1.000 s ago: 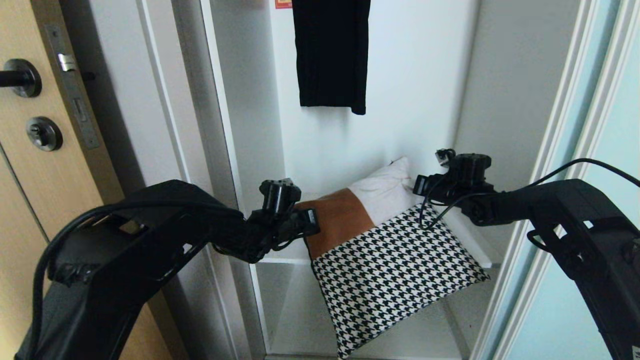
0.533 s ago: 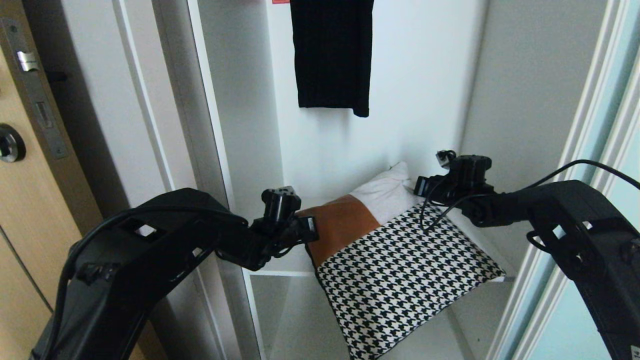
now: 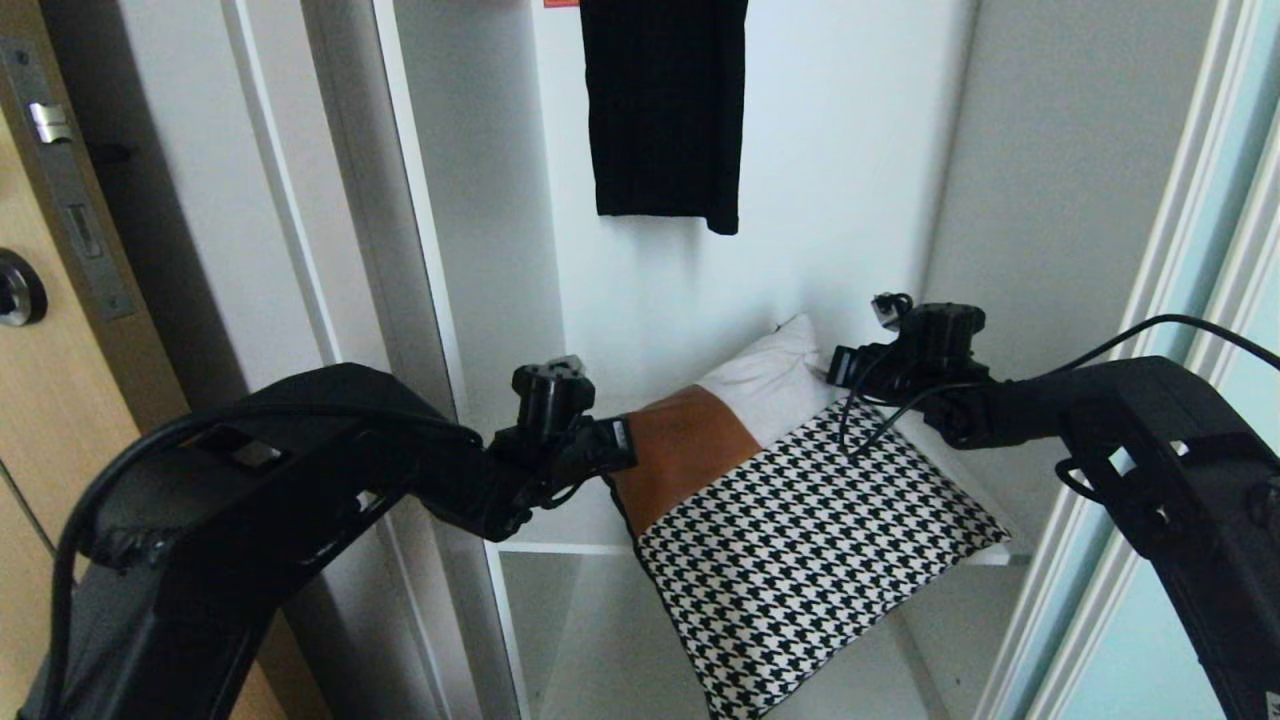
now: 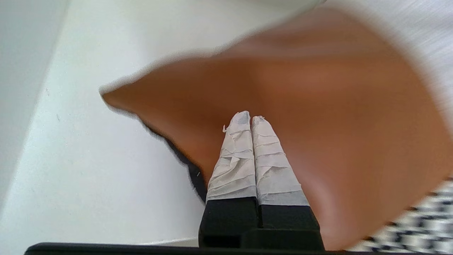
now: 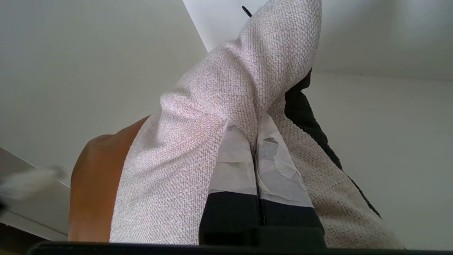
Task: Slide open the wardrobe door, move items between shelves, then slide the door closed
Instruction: Place the pillow on the higher shelf
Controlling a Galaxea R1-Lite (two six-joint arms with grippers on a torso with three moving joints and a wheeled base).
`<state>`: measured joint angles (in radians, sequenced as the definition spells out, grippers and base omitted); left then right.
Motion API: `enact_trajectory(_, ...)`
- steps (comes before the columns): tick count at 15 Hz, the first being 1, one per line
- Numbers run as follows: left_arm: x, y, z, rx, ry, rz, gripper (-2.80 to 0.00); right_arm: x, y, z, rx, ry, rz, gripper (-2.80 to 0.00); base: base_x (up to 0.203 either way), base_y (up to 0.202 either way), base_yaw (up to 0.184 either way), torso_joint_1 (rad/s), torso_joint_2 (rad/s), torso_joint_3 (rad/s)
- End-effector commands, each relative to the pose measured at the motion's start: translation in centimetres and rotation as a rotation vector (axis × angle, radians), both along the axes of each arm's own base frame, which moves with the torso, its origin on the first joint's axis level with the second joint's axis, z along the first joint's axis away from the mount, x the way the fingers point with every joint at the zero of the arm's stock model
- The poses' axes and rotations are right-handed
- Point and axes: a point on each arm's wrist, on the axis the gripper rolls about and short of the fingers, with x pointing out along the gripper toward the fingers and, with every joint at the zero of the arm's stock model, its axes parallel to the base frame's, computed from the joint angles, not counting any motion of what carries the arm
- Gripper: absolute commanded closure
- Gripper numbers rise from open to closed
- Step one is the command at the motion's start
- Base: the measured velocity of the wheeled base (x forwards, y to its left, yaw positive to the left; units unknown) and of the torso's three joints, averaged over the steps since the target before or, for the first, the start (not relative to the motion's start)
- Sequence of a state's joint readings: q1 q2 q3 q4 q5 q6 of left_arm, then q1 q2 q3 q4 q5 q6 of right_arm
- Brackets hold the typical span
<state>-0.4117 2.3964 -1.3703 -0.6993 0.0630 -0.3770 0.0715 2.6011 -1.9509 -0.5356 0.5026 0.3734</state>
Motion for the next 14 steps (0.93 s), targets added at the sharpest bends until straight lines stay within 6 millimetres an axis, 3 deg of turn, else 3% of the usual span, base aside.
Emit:
enact_trajectory(1, -1.9, 0.0, 1.8, -0.028, -0.028, -0.050, 0.00, 0.1, 0.5, -0.5, -0.002, -0.001, 0.009, 0.00, 0.000, 0.000, 0.000, 0.000, 0.00, 0.000)
enact_trajectory(5, -2.7, -1.6, 0.2, -0.014, 0.052, -0.141, 0.00, 0.3, 0.5, -1.6, -0.002, 0.014, 0.007, 0.00, 0.000, 0.000, 0.000, 0.000, 0.00, 0.000)
enact_trajectory(8, -0.6, -2.3, -1.7, 0.018, 0.122, -0.125, 0.00, 0.3, 0.5, -1.8, -0.002, 0.013, 0.006, 0.00, 0.000, 0.000, 0.000, 0.000, 0.00, 0.000)
enact_trajectory(14, 2.7, -2.6, -3.6, 0.100, 0.332, -0.087, 0.00, 0.4, 0.6, -2.6, -0.004, 0.016, 0.005, 0.00, 0.000, 0.000, 0.000, 0.000, 0.00, 0.000)
